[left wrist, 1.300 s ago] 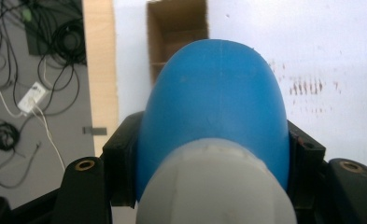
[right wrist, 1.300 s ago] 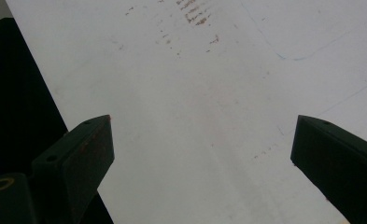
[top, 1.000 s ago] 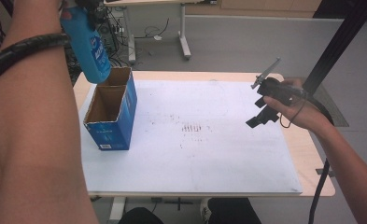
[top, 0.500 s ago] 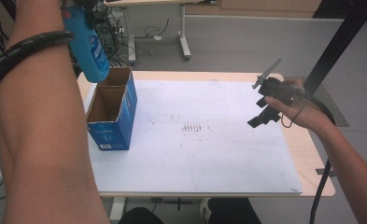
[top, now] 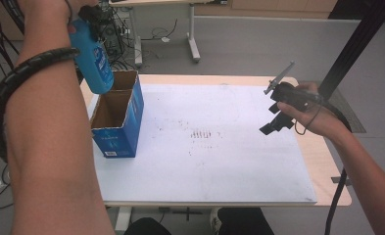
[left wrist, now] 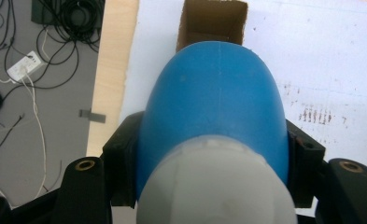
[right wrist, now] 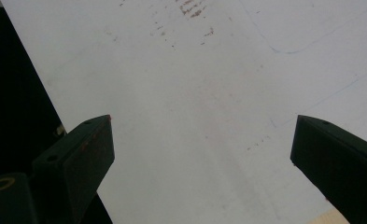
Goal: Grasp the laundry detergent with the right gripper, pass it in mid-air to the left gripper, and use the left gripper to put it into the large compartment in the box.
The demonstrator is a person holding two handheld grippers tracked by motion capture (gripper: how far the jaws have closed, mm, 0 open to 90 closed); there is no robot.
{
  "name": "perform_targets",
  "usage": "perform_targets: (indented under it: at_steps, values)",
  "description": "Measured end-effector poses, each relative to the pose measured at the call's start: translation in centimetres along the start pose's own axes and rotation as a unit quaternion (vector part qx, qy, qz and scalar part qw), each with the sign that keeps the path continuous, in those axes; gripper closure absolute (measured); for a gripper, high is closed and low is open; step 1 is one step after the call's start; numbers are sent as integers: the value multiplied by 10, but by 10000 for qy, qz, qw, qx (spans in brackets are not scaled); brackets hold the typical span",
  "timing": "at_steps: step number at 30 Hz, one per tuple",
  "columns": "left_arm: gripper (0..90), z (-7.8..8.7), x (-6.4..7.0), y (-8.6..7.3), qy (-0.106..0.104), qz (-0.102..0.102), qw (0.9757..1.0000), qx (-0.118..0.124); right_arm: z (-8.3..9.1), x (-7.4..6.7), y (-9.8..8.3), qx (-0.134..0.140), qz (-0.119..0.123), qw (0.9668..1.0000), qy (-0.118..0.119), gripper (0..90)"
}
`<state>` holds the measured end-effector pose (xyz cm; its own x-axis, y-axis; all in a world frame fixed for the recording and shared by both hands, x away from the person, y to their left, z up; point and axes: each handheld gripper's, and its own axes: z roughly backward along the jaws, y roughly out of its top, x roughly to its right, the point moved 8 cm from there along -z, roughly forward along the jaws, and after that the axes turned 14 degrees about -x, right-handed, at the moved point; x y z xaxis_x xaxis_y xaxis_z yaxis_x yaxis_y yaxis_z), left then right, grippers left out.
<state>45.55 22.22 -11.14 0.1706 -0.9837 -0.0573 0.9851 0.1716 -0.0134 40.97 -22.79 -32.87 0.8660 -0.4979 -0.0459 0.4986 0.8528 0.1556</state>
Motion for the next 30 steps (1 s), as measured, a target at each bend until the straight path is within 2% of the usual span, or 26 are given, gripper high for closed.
perform_targets:
  at_steps: [15, 30]
  values:
    - [368, -42, -4, 7, -30, 21, 9999, -149, -3, 0, 0, -29, -34, 10000, 13, 62]
    - [369, -98, -7, 12, -94, -4, 9993, -349, -8, 0, 1, -57, -52, 10000, -20, 61]
